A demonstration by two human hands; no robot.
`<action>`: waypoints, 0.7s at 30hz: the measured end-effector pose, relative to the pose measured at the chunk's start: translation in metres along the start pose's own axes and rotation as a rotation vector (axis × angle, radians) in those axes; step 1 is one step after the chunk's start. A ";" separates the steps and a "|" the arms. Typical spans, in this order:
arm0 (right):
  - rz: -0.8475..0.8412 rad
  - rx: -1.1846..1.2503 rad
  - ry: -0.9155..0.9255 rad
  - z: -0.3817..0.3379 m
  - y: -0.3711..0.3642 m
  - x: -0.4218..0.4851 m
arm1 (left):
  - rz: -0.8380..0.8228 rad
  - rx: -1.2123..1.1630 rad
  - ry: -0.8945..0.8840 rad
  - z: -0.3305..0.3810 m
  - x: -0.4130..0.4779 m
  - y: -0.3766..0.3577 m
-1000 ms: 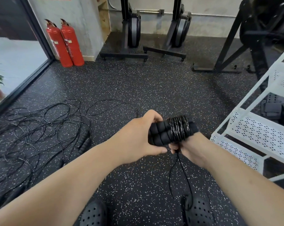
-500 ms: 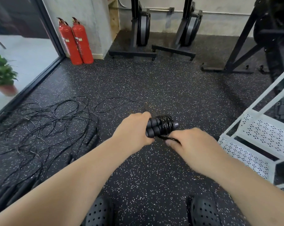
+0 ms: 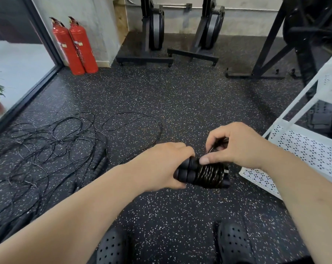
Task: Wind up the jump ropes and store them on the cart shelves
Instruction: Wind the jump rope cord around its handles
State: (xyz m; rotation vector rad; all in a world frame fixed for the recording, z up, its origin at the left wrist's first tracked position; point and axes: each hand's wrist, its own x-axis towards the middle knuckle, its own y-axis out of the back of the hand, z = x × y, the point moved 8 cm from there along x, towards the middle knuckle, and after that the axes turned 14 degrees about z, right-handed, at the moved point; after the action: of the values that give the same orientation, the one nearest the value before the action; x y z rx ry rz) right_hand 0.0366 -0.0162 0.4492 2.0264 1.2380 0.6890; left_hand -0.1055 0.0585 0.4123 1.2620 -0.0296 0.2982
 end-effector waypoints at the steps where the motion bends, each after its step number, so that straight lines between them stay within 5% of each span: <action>1: -0.006 0.051 0.001 0.001 0.000 0.000 | 0.009 -0.009 -0.018 0.003 0.000 0.001; 7: -0.036 0.261 -0.057 0.019 -0.001 -0.001 | 0.081 -0.139 -0.075 0.023 0.000 0.010; 14: -0.109 0.536 -0.335 0.022 -0.024 -0.013 | 0.249 -0.355 0.183 0.009 -0.004 0.031; 21: 0.013 0.321 -0.455 0.033 -0.067 -0.019 | 0.383 -0.230 0.382 -0.019 -0.001 0.037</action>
State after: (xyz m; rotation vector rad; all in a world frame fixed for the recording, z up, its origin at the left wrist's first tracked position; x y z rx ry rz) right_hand 0.0144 -0.0194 0.3752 2.2819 1.1098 0.0171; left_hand -0.1182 0.0860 0.4412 0.9488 0.0212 0.8402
